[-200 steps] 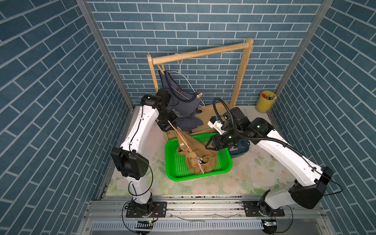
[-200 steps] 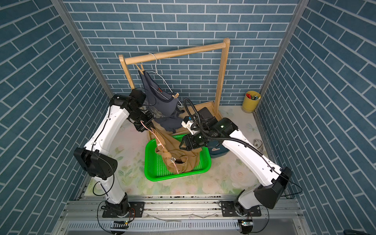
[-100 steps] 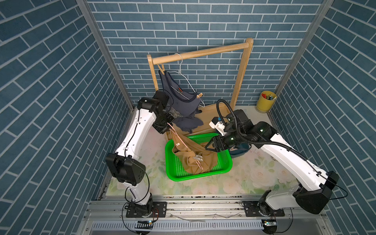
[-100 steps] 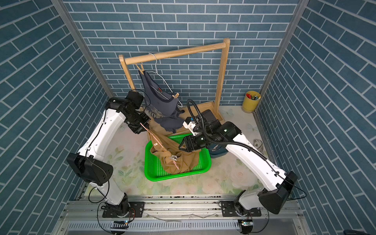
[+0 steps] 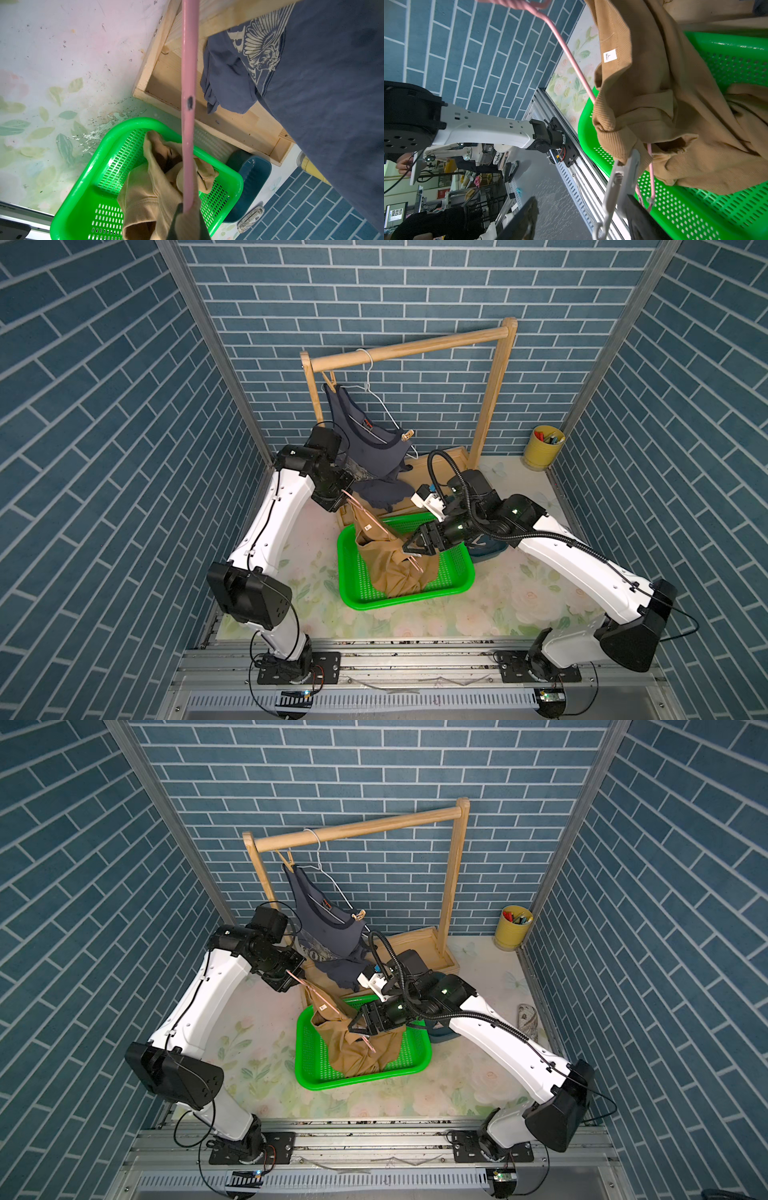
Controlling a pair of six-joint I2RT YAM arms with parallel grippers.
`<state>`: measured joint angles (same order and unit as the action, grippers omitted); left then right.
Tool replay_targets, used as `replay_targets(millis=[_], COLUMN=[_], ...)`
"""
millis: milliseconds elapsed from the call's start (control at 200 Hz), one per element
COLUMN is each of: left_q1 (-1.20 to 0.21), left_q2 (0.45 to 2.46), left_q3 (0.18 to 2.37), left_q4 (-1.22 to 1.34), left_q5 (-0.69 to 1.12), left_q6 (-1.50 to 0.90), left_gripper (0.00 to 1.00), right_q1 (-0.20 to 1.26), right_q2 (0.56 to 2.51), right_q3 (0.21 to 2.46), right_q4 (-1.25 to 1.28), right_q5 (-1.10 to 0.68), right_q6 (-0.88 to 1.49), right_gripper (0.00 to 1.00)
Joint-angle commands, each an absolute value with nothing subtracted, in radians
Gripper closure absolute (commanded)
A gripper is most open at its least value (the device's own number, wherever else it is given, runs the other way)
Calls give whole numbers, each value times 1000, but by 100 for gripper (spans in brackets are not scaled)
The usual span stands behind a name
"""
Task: Remove the clothespins securing tank tops to the hanger
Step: Adjust the hanger.
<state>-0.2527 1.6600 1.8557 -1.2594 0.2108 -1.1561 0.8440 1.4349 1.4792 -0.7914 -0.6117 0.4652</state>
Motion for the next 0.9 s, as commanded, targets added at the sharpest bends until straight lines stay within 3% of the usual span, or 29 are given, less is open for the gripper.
replay_targets(millis=[0, 290, 895], left_q1=[-238, -191, -156], left_q2=[1654, 1785, 1924], left_q3=[1854, 1945, 2070], left_q4=[-1259, -1451, -1542], left_q5=[260, 392, 488], left_q6=[-1157, -947, -842], left_gripper=[100, 100, 100], right_q1=[847, 847, 896], right_q2=[1446, 1449, 1466], right_q3=[1477, 1491, 1632], right_q4=[-818, -911, -891], right_q5=[-586, -525, -556], right_q6=[396, 286, 361], right_gripper=[34, 35, 33])
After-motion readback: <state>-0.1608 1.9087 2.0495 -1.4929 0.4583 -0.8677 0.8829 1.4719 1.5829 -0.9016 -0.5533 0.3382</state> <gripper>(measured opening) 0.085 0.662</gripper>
